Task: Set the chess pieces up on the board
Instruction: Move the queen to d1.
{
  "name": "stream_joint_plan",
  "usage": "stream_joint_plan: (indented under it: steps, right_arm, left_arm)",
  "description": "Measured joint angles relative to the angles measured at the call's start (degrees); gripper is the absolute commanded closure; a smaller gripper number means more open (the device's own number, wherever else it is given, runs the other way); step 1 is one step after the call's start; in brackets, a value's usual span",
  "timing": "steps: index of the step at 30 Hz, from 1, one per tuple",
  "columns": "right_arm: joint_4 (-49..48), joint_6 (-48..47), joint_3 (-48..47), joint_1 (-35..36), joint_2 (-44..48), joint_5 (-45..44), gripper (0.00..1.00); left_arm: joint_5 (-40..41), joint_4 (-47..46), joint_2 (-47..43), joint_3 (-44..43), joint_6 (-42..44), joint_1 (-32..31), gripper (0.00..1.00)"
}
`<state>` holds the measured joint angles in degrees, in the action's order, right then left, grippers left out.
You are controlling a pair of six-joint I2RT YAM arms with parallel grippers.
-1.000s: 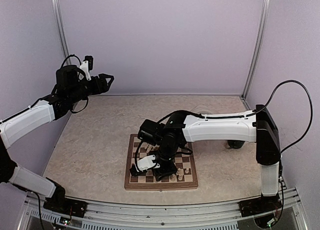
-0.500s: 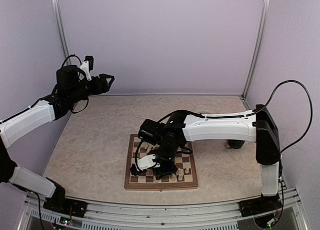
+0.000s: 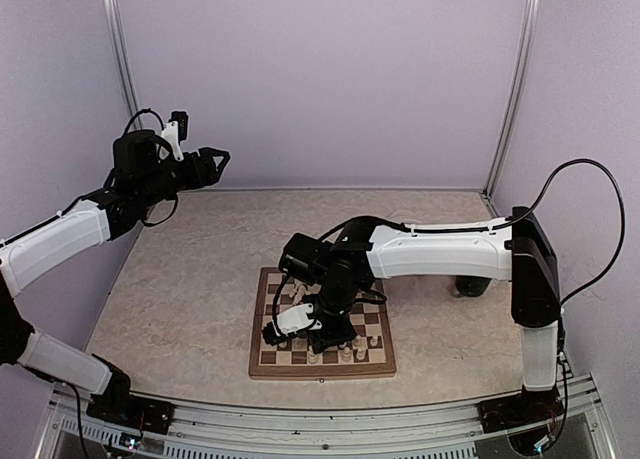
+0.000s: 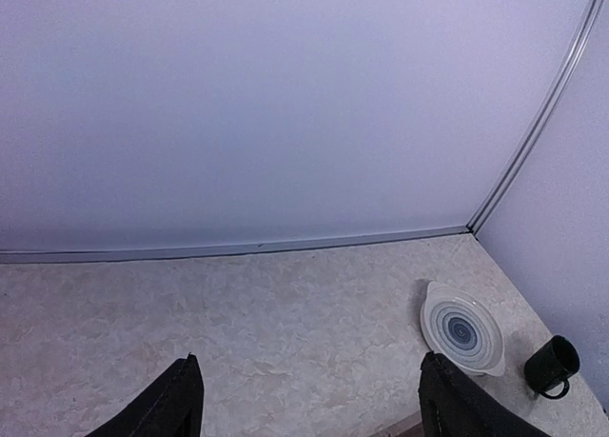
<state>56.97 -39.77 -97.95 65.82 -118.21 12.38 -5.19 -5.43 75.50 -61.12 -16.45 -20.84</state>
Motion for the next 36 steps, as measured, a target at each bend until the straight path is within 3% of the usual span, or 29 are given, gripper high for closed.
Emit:
stream_joint_plan:
  steps: [24, 36]
  right_arm:
    - [0.07, -0.04, 0.02, 0.00, 0.04, -0.24, 0.85]
    - [0.39, -0.26, 0.81, 0.00, 0.35, -0.28, 0.72]
  left_arm:
    - [0.00, 0.02, 0.59, 0.00, 0.00, -0.22, 0.22]
    - [0.00, 0.04, 0.66, 0.00, 0.00, -0.22, 0.22]
